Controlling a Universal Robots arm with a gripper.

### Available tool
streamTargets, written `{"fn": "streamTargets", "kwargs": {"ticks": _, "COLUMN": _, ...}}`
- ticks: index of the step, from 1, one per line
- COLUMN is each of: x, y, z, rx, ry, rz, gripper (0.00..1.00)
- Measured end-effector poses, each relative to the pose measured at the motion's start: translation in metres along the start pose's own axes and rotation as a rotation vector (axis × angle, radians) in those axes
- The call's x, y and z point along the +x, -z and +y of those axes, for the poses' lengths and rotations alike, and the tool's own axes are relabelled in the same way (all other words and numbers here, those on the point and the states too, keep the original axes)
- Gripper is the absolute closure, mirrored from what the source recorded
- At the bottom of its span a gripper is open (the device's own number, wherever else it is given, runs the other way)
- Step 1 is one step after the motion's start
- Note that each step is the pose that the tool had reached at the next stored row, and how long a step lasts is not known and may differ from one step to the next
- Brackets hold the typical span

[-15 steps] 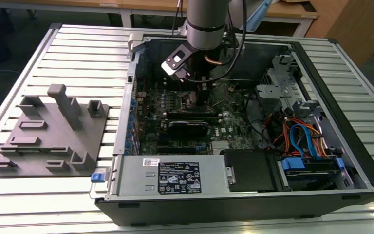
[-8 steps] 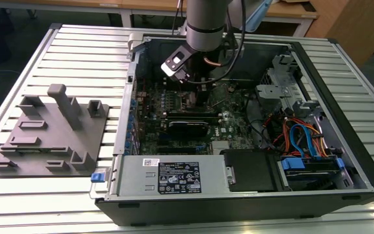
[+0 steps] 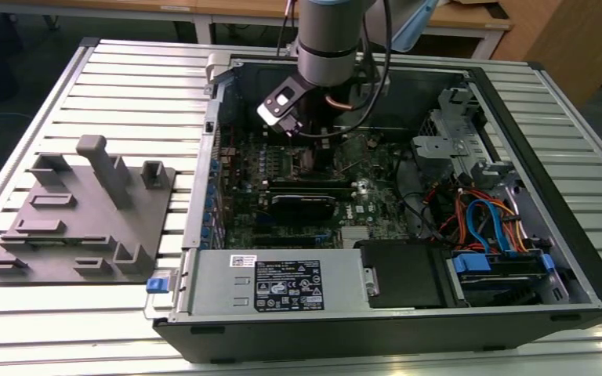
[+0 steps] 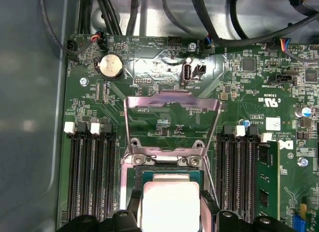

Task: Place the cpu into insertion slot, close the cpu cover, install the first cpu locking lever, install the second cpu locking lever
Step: 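Place the cpu into insertion slot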

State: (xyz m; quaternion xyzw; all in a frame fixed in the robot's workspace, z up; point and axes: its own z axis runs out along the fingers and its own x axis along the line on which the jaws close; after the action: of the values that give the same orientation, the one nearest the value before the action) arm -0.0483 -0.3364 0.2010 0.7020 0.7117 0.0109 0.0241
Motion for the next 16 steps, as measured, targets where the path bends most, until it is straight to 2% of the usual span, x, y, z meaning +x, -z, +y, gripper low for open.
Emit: {"fn": "streamTargets", "kwargs": {"ticks": 16, "x": 0.0003, "y": -0.0074, "z": -0.0021, "rx": 0.0000, "ry": 0.001, "rz": 0.0002, "gripper": 0.46}}
